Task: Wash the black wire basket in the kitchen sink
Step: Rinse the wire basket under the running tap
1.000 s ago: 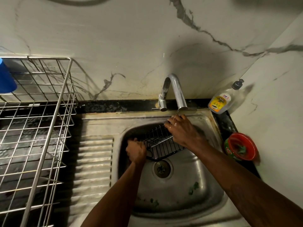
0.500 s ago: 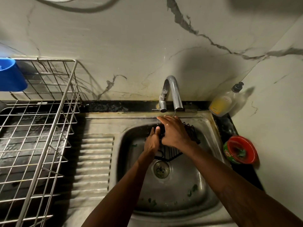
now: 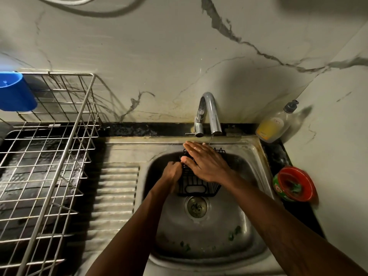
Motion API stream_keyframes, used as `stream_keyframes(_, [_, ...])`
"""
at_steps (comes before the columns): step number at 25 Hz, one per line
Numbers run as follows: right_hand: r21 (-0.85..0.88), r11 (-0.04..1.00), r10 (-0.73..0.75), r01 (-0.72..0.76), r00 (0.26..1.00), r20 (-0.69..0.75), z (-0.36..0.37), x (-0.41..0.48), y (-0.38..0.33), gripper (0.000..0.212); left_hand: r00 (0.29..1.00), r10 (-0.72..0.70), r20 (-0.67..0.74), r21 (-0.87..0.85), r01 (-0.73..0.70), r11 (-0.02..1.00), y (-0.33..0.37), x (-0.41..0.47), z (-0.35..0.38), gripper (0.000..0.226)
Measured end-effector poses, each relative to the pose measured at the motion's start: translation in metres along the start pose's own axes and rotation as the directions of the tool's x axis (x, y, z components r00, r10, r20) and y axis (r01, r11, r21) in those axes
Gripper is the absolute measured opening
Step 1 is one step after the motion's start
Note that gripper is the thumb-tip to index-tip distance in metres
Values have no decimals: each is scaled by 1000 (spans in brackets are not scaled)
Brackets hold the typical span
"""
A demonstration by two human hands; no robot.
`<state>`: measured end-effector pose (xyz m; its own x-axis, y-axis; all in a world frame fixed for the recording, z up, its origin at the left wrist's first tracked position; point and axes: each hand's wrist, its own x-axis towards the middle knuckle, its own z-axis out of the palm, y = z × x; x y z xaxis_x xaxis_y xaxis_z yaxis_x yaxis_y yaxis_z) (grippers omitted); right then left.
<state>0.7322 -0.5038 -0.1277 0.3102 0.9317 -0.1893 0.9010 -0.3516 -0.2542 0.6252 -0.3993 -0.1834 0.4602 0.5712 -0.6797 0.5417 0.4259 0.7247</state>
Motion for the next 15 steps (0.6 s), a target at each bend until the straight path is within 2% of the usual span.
stream_keyframes(2, [-33, 999, 1, -1, 1000, -25, 2, -9, 18, 69, 999, 23, 47, 21, -24, 999, 6, -8, 1, 30])
stream_keyframes(4, [17, 996, 90, -89, 993, -74, 0, -23, 46, 77, 998, 31, 47, 51, -33, 998, 2, -2, 1, 26])
stream_keyframes(6, [33, 970, 244, -243, 968, -60, -2, -25, 59, 82, 999, 6, 45, 59, -9, 998, 2, -2, 4, 28])
stream_keyframes(8, [-79, 956, 282, -283, 959, -26, -2, -10, 36, 74, 996, 20, 83, 88, -27, 996, -1, 5, 10, 40])
stream_keyframes(9, [-118, 967, 226, -227, 974, -20, 0, -1, 18, 69, 990, 50, 129, 120, -66, 991, -3, 5, 16, 40])
stream_keyframes(11, [-159, 985, 65, -64, 998, 4, 5, 13, -15, 58, 960, 164, 227, 102, -190, 976, -5, -2, 18, 26])
stream_keyframes(13, [-174, 985, -15, 16, 1000, 6, 9, 12, -19, 53, 957, 112, 267, -17, -111, 994, -9, 0, 14, 20])
stream_keyframes(14, [-164, 986, -33, 33, 999, 0, 9, 8, -13, 54, 963, 71, 258, -8, -71, 997, -14, 6, 12, 25])
stream_keyframes(15, [-150, 987, -52, 51, 999, -5, 8, 3, -6, 57, 970, 36, 239, 7, -39, 999, -21, 19, 12, 40])
